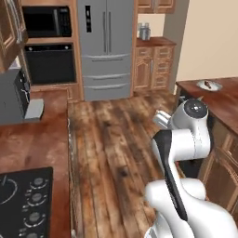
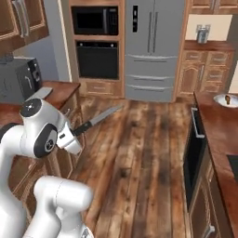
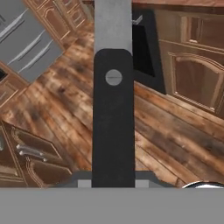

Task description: Pick up the knife from the drawer and place it on the cutting board. Then place the meat from the plate to the cutting board.

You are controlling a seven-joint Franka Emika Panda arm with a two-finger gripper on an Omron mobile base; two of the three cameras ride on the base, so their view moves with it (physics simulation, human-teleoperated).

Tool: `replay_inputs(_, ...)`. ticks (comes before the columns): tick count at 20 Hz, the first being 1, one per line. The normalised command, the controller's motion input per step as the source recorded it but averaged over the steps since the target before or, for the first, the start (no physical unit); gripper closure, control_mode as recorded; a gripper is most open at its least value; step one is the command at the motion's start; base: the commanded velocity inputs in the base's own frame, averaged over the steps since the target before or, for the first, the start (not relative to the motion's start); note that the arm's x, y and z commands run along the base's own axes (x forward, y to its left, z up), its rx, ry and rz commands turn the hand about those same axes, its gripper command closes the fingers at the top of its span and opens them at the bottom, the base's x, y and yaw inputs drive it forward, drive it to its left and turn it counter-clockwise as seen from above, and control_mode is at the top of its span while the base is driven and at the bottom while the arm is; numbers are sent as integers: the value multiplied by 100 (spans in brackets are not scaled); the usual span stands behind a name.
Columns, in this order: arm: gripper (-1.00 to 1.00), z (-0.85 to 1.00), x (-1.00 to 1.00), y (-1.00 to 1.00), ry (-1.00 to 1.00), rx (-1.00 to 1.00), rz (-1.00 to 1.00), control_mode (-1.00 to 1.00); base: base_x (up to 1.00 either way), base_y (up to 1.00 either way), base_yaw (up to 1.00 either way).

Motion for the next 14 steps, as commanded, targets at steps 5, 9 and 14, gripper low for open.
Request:
replay_inputs(5,100,0,0,0,0,0,0,100,49,-5,-49)
replay_inputs(9,100,0,0,0,0,0,0,100,10,0,-67)
replay_inputs(14,100,0,0,0,0,0,0,100,3,-10,-66)
